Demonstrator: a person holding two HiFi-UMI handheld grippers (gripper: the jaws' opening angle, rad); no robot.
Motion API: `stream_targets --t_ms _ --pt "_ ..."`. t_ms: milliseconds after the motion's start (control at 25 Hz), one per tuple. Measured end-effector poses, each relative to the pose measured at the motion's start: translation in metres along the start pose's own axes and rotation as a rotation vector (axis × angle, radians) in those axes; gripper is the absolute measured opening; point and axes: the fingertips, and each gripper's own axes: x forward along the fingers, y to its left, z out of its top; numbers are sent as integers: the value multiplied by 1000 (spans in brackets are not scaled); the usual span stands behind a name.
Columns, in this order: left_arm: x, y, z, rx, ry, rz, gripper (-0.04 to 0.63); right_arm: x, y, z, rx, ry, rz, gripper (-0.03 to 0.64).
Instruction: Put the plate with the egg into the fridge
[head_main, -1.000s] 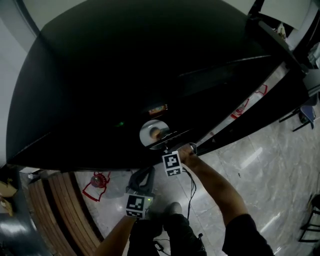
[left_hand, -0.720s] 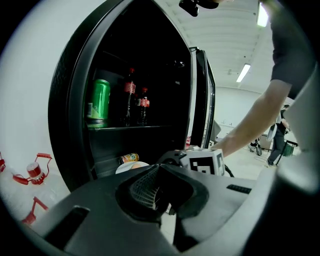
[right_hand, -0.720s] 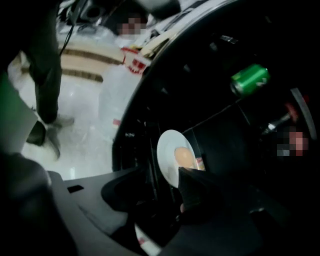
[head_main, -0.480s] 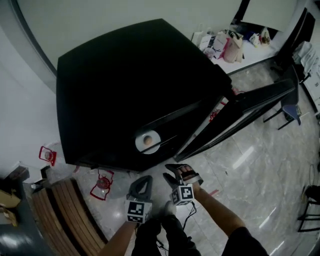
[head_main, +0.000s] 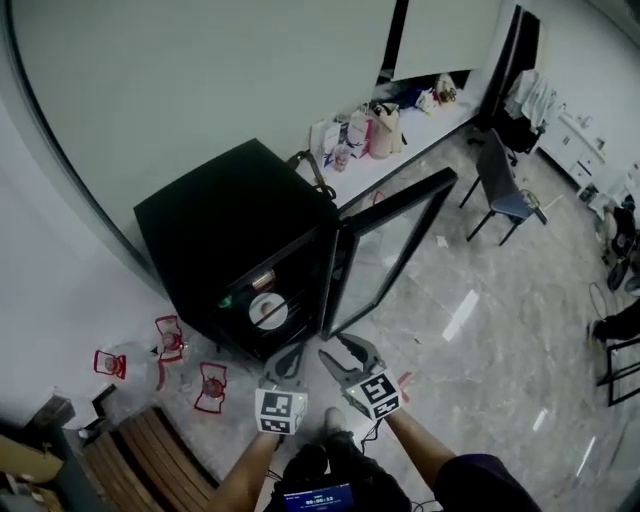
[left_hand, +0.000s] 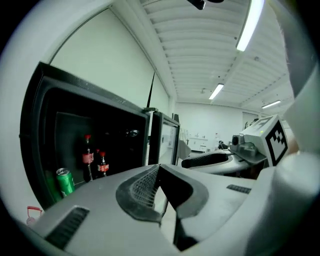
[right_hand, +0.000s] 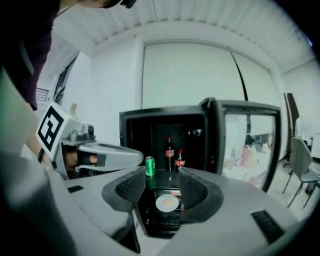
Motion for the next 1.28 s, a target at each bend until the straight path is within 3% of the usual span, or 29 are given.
stream_targets --t_ms 200,440,680,880,1040,1280 --pt "2 -39 46 27 -44 -65 9 -52 -21 43 25 -80 -84 207" --pt "43 -88 90 84 -60 -162 9 -97 -95 61 33 -108 -126 207" --pt "138 -136 116 83 -72 -163 9 -115 -212 62 86 -72 -65 209" --pt "220 -168 128 61 -56 -129 9 -115 -340 68 9 -69 -6 209" --pt "275 -173 134 45 -22 -80 9 -90 -426 69 -89 42 52 209" --pt "335 -175 140 71 21 -37 9 -34 -490 67 -155 173 207 243"
